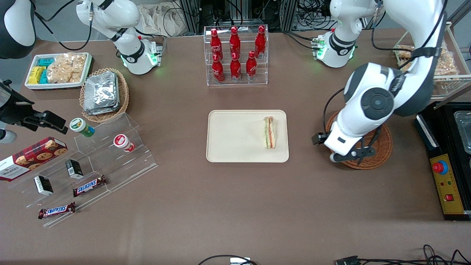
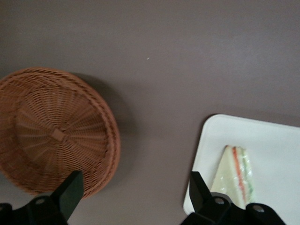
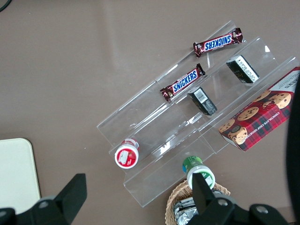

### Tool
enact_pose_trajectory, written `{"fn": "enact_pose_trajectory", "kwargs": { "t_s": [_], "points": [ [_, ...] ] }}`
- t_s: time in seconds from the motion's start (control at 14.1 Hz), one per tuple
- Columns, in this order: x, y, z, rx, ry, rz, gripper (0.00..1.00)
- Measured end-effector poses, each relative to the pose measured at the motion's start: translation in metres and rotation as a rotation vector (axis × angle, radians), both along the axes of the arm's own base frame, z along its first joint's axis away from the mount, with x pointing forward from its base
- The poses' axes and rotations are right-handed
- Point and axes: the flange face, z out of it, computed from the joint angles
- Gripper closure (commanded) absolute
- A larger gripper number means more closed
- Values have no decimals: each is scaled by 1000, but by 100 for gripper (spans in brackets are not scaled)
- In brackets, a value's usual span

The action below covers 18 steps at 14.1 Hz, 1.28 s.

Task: Place sandwich from basket to tray

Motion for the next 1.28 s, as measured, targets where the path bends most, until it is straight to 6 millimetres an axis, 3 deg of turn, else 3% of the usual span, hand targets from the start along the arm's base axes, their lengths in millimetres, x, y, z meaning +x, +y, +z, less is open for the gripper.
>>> {"fn": "enact_pose_trajectory", "kwargs": {
  "t_s": [0.43, 0.78, 1.28],
  "points": [
    [6, 72, 75, -19, 24, -39, 0],
    [-13, 95, 130, 2, -43, -61, 0],
    [-30, 139, 167, -41, -57, -210, 0]
  ]
}}
